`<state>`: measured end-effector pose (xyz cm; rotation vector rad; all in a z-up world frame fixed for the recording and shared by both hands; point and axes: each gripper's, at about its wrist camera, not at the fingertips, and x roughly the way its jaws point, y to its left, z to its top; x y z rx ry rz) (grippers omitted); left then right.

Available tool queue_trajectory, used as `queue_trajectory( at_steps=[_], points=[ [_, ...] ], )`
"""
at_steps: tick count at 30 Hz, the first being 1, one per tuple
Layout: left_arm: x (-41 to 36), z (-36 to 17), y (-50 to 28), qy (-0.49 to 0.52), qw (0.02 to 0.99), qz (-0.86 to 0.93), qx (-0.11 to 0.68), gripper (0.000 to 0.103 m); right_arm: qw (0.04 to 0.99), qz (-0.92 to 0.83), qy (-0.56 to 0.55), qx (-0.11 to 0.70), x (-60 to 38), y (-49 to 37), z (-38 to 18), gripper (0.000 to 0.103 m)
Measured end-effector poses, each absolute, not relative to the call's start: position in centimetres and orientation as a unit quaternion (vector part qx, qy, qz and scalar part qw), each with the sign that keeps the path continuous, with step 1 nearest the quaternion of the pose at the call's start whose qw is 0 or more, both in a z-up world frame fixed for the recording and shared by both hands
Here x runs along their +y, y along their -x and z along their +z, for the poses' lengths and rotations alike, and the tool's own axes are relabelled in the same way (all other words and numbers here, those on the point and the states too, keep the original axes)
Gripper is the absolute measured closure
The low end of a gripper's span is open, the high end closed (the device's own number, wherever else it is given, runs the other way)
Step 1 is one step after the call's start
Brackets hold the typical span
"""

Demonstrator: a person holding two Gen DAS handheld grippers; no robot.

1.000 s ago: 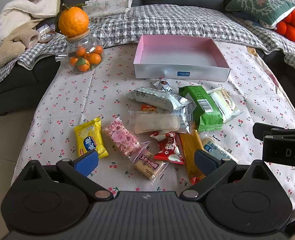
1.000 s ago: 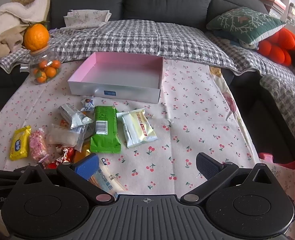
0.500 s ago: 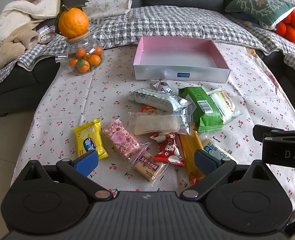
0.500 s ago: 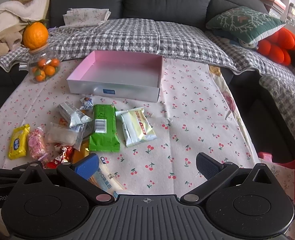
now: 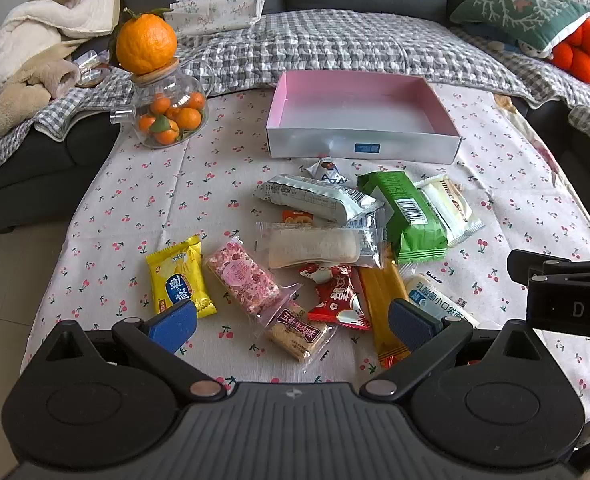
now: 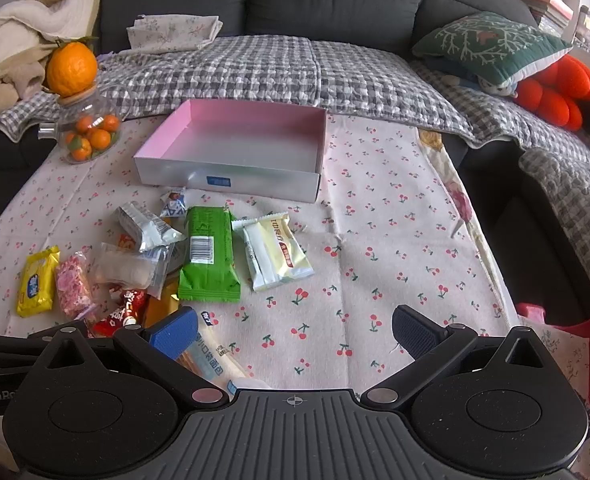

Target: Organize snacks

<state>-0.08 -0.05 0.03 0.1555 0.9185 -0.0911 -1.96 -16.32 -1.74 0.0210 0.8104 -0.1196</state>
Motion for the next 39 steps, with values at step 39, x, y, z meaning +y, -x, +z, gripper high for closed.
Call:
queue_trajectory(
  at_steps=[39],
  points=[
    [0.28,-0.92,-0.88,-0.084,0.894,-0.07,0.435,0.001,0.917,-0.068,-0.019,0.393,-16.81,1.35,-2.41,0.0]
  ],
)
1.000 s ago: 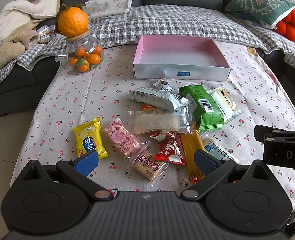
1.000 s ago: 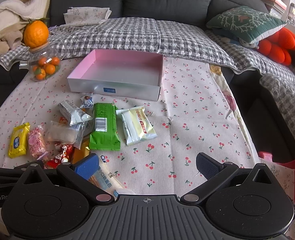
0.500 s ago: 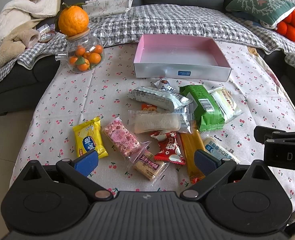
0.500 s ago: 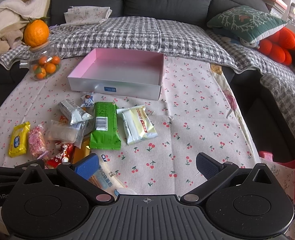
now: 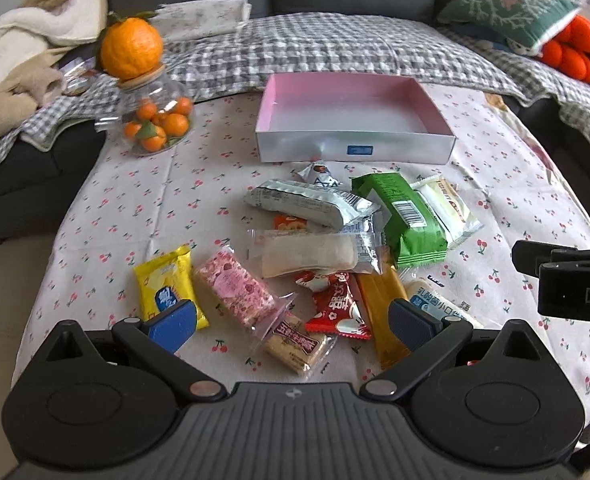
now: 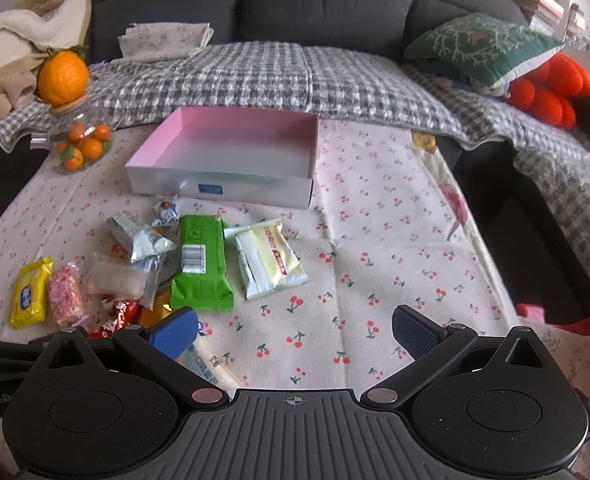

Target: Organize snacks

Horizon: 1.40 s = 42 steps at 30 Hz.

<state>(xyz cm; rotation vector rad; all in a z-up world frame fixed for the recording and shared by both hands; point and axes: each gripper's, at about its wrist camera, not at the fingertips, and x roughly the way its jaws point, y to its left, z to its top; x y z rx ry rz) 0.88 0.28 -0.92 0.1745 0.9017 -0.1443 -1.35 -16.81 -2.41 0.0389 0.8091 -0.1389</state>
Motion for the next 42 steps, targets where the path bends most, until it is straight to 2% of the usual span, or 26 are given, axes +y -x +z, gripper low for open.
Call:
queue_trajectory(
  at_steps=[2,8,12,17,19,23,25,27,33,36,39,42],
  points=[
    [0.7,-1.0,-1.8,-0.082,0.887,-0.074,0.449,0.001,0.906,-0.066,-0.037,0.417,-17.4,0.6,-2.8,0.0],
    [1.0,0.0,-4.7,-0.108,0.877,-0.095,0.459,0.001,0.906,-0.031,-0.047,0.419,-18.4,-1.7,-1.6,0.0],
    [1.7,0.0,-7.8,-0.076,0.873,-0.088,0.474,0.005,0.894,-0.013,-0.079,0.44,-18.9,-5.0,-1.4,0.0],
    [2.5,-1.3,-11.1,-0.011,0.869,-0.076,0.488,0.019,0.874,0.005,-0.128,0.47,-19.3,-8.2,-3.1,0.0],
    [2.6,-2.3,-12.1,0.011,0.861,-0.074,0.503,0.031,0.856,0.019,-0.17,0.488,-19.9,-9.1,-4.5,0.002],
    [2.2,-3.6,-14.2,0.047,0.844,-0.071,0.53,0.043,0.823,0.031,-0.228,0.519,-20.4,-11.1,-6.3,0.014],
    [2.0,-3.8,-14.9,0.057,0.841,-0.067,0.534,0.047,0.816,0.028,-0.235,0.527,-20.2,-12.0,-6.9,0.023],
    [1.7,-3.9,-15.4,0.071,0.839,-0.063,0.536,0.048,0.811,0.03,-0.24,0.533,-19.9,-12.6,-7.3,0.038],
    [1.6,-4.9,-17.0,0.099,0.832,-0.047,0.544,0.049,0.807,0.047,-0.253,0.532,-19.2,-13.9,-7.9,0.045],
    [1.4,-5.4,-17.4,0.115,0.825,-0.041,0.552,0.055,0.802,0.054,-0.26,0.534,-18.9,-14.3,-8.2,0.046],
    [1.1,-5.7,-17.7,0.113,0.825,-0.032,0.552,0.055,0.797,0.05,-0.256,0.545,-18.4,-14.7,-8.9,0.048],
    [1.0,-5.6,-17.9,0.108,0.831,-0.021,0.545,0.06,0.798,0.047,-0.252,0.546,-18.1,-14.9,-9.1,0.053]
  ],
)
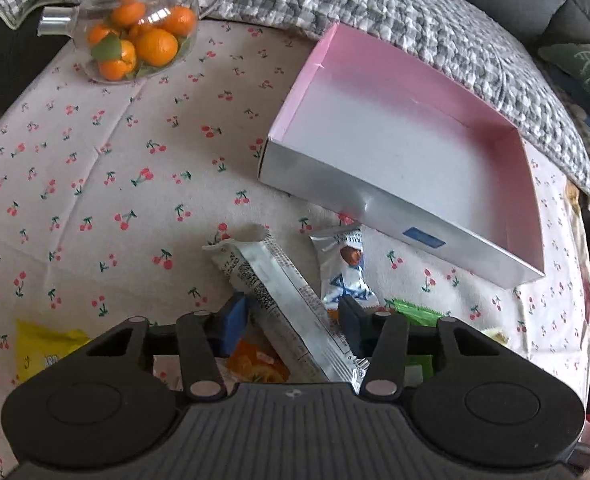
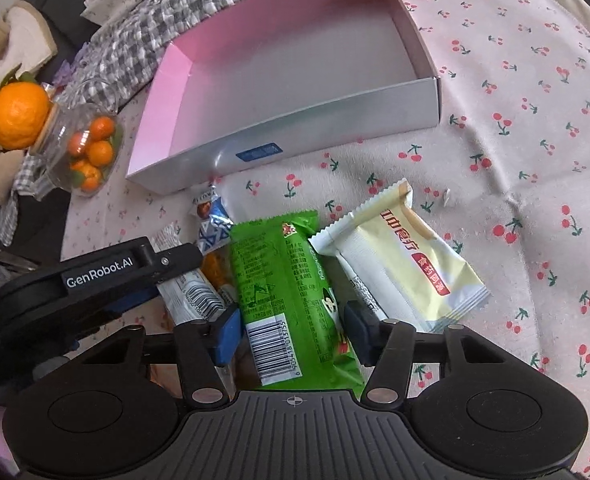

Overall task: Organize snacks
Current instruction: 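Grasp the silver-wrapped stick with the left tool while the right tool grasps the green bar, then carry both snacks into the pink-lined box and open both tools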

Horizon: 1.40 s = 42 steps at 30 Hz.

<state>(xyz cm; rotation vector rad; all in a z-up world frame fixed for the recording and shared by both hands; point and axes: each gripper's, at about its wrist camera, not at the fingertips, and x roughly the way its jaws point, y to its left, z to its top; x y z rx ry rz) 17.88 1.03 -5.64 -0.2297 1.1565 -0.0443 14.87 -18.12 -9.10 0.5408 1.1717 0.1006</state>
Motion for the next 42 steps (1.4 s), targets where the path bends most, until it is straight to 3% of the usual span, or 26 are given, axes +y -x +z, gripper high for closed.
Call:
queue_trajectory(
  at_steps=[13,25,34,42],
  points=[
    [1.3,-4.9,-17.6,0.105,0.842,-0.027,0.528,0.08,0.808,0.045,-0.246,0.534,-18.0,-14.8,-8.2,0.06],
    [2.6,-2.8,-16.9,0.117,0.852,-0.056,0.506,0.08,0.819,0.05,-0.29,0.493,-20.1,-14.3,-6.0,0.06],
    [0.8,2.6,-17.4,0.118,0.888,-0.122,0.427,0.08,0.842,0.055,-0.319,0.431,-22.2,-14.9,-2.7,0.06],
    [-2.2,0.2,-23.2,0.07,0.886,-0.167,0.428,0.08,0.852,0.051,-0.36,0.376,-25.4,-19.4,-2.0,0.06]
  ],
)
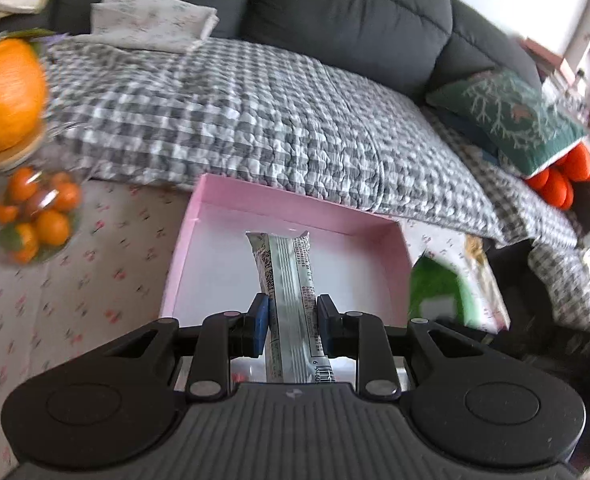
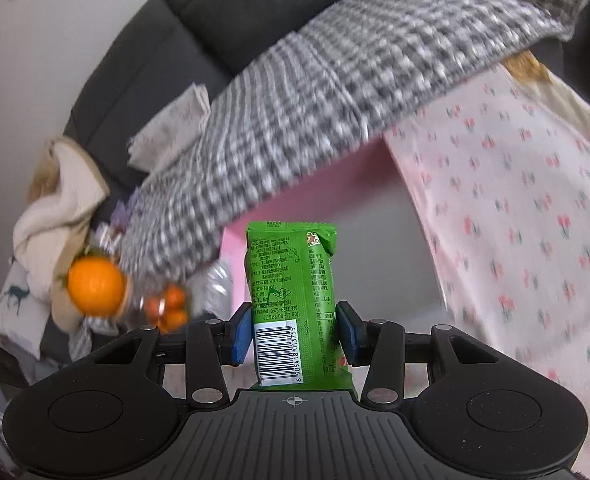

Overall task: Organize snacks
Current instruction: 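Carry both snacks into the pink-lined box and open both tools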

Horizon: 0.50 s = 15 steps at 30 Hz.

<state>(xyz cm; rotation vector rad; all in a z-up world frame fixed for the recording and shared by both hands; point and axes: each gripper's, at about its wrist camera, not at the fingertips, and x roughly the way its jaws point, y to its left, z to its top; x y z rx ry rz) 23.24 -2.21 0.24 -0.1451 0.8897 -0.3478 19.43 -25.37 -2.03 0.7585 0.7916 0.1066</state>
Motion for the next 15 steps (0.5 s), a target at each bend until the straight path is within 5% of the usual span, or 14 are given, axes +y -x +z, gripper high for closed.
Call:
queue_trajectory(
  at_steps=[15],
  points=[
    [-4.2,-3.7,-31.2,-0.033,0.879,-0.142,0.454,0.08,0.84,-0.05,-0.286,0.459,-26.9,-31.9,-6.8,0.06]
  ],
)
